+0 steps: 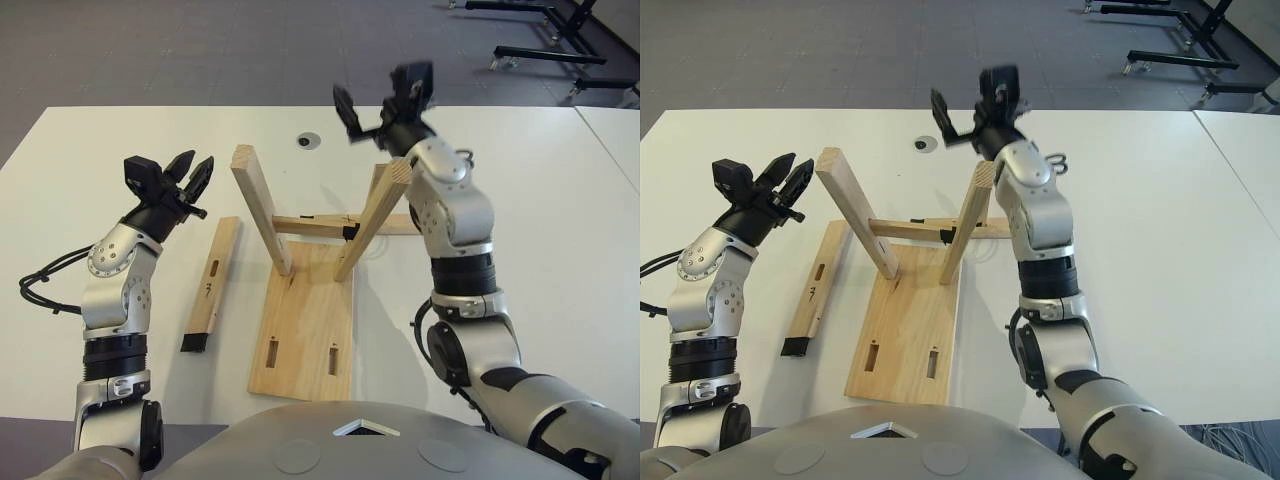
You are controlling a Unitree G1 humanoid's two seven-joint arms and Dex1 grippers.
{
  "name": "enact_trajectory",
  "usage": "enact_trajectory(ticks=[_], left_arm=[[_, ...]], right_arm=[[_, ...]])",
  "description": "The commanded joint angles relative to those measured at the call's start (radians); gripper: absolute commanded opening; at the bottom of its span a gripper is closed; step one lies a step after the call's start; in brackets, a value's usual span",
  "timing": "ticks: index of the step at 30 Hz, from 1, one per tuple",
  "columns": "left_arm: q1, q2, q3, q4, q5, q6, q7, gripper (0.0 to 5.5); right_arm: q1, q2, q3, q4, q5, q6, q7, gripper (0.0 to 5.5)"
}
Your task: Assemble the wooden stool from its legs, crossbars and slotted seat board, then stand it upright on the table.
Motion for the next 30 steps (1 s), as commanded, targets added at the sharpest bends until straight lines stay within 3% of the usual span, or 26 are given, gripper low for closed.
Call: enact_trajectory(ticks=[1, 10, 13, 16, 19, 23, 26, 30], left_arm=[[0.003, -0.003, -0.01, -0.009, -0.002, 0.012, -0.002, 1.81], [0.019, -0.006, 0.001, 0.0, -0.004, 0.007, 0.0, 1.81], [0.024, -0.006, 0.007, 0.0, -0.005, 0.003, 0.001, 1.81], [0.037, -0.003, 0.022, -0.011, -0.01, 0.002, 0.006, 1.81], [0.048, -0.002, 0.037, -0.024, -0.022, 0.004, 0.012, 1.81], [0.035, -0.005, 0.027, -0.021, -0.02, 0.008, 0.012, 1.81], [0.017, -0.001, 0.016, -0.014, -0.019, 0.014, 0.003, 1.81], [0.012, 0.011, 0.019, -0.012, -0.022, 0.019, -0.005, 1.81]], right_arm=[[0.086, 0.01, 0.012, 0.078, -0.004, -0.002, 0.014, 5.37], [0.059, 0.068, -0.071, -0.144, 0.15, -0.005, 0.022, 5.37], [0.0, 0.037, -0.149, -0.177, 0.134, -0.103, -0.029, 5.37], [-0.079, -0.079, -0.279, -0.144, 0.195, -0.12, -0.012, 5.37], [-0.104, -0.292, -0.347, 0.047, 0.23, -0.131, 0.199, 5.37], [-0.094, -0.484, -0.222, 0.403, 0.074, -0.248, 0.423, 5.37], [-0.091, -0.465, -0.138, 0.535, 0.002, -0.335, 0.483, 5.37], [-0.047, -0.46, -0.045, 0.538, 0.005, -0.384, 0.704, 5.37]])
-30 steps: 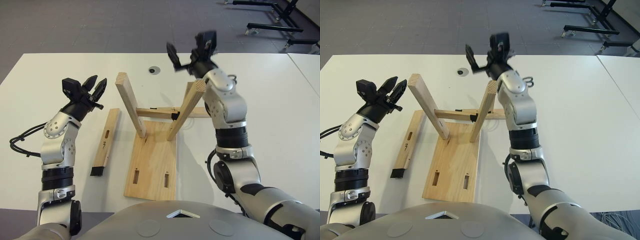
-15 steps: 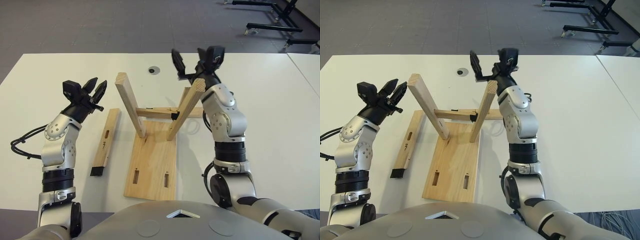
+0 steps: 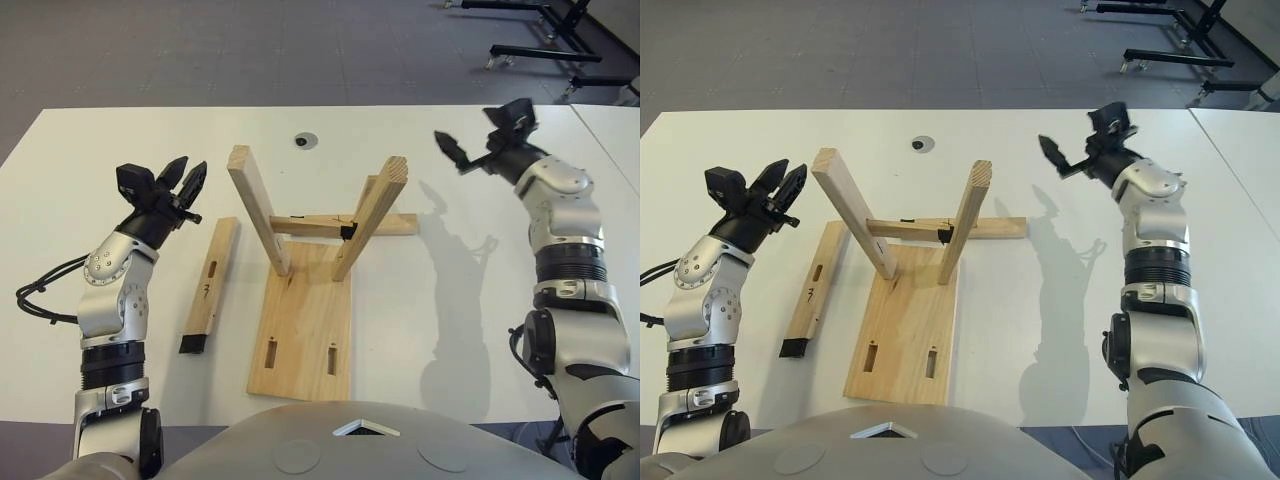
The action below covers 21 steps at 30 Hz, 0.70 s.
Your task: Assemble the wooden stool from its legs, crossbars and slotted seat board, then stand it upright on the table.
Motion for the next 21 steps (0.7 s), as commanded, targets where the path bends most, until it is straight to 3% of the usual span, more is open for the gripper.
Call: enact_trajectory(ticks=[1, 5, 10, 14, 21], left_arm=[[-0.018, 0.02, 0.0, 0.005, 0.001, 0.017, -0.007, 1.81], [-0.018, 0.019, -0.001, 0.003, 0.003, 0.017, -0.006, 1.81], [-0.014, 0.01, -0.015, -0.001, 0.009, 0.015, -0.002, 1.81], [-0.016, 0.01, -0.022, -0.001, 0.011, 0.015, 0.0, 1.81], [-0.006, 0.019, -0.015, -0.012, 0.008, 0.018, 0.005, 1.81]], right_arm=[[0.026, -0.024, 0.085, 0.01, -0.013, -0.041, 0.214, 5.37], [-0.018, -0.059, 0.158, 0.033, -0.105, -0.105, 0.257, 5.37], [-0.043, 0.039, 0.255, 0.015, -0.303, -0.136, -0.026, 5.37], [0.016, 0.101, 0.351, -0.095, -0.385, -0.124, -0.068, 5.37], [0.13, 0.003, 0.412, -0.178, -0.468, -0.097, -0.02, 5.37]])
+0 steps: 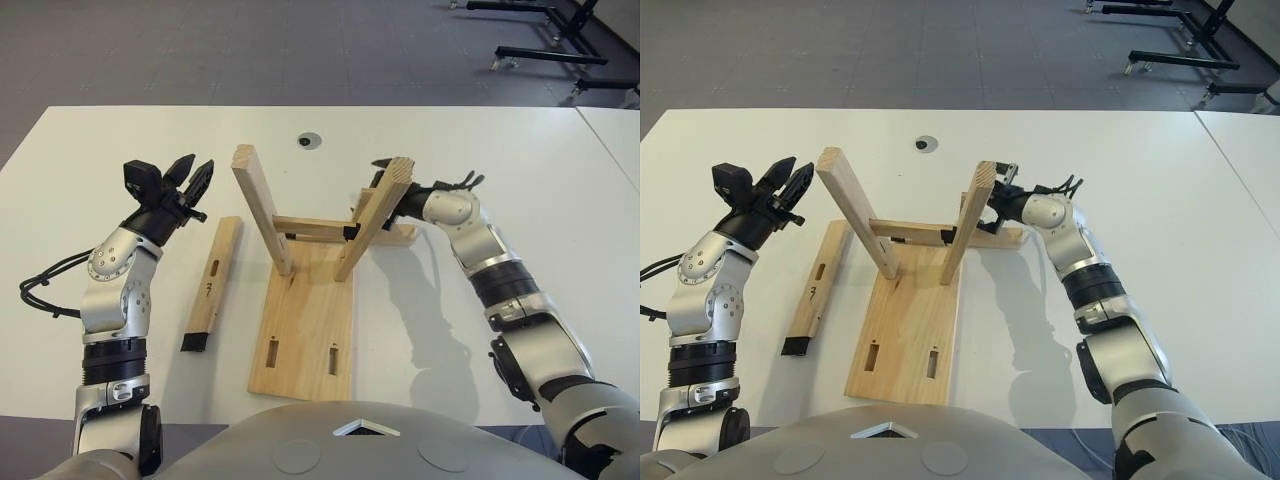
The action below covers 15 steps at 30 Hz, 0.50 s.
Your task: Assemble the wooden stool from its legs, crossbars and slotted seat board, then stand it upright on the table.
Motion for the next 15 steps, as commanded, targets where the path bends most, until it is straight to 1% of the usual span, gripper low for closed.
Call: enact_trajectory(ticks=[1, 4, 8, 11, 15], left_arm=[[0.005, 0.012, 0.007, -0.015, 0.006, 0.012, 0.007, 1.81], [0.002, 0.014, 0.007, -0.013, 0.005, 0.01, 0.006, 1.81], [0.026, 0.018, 0.026, -0.03, 0.003, 0.007, 0.016, 1.81], [0.037, 0.021, 0.04, -0.038, 0.002, 0.007, 0.02, 1.81], [0.043, 0.017, 0.044, -0.044, 0.002, 0.009, 0.025, 1.81]], right_arm=[[0.039, -0.074, -0.006, -0.005, -0.019, 0.021, 0.029, 5.37], [0.092, -0.125, -0.028, -0.036, -0.003, 0.035, 0.046, 5.37], [0.197, -0.194, -0.09, -0.164, 0.068, 0.105, 0.115, 5.37], [0.234, -0.217, -0.2, -0.23, 0.203, 0.207, 0.163, 5.37], [0.179, -0.233, -0.36, -0.202, 0.417, 0.351, 0.257, 5.37]])
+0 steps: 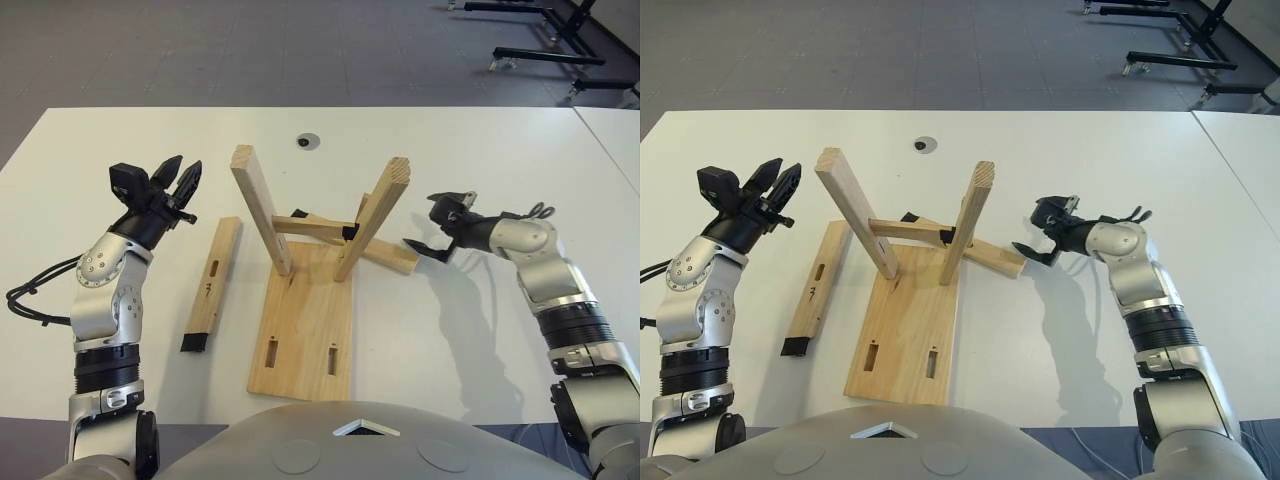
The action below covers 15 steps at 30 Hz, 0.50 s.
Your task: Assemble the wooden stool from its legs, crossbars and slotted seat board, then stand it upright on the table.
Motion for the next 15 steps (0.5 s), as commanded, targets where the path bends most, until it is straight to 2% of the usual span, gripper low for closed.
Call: enact_trajectory(ticks=[1, 4, 8, 15], left_arm=[[0.01, 0.006, 0.003, -0.012, 0.004, 0.008, 0.005, 1.81], [0.004, 0.005, -0.001, -0.009, 0.005, 0.009, 0.007, 1.81], [0.006, 0.009, 0.002, -0.014, 0.0, 0.01, 0.006, 1.81], [-0.01, 0.016, 0.002, 0.001, -0.002, 0.012, -0.003, 1.81]], right_arm=[[-0.068, -0.03, -0.122, 0.024, 0.172, 0.123, 0.101, 5.37], [-0.048, -0.036, -0.126, -0.038, 0.271, 0.222, 0.193, 5.37], [0.084, -0.056, -0.039, -0.2, 0.31, 0.269, 0.293, 5.37], [0.126, -0.028, 0.051, -0.214, 0.201, 0.158, 0.223, 5.37]])
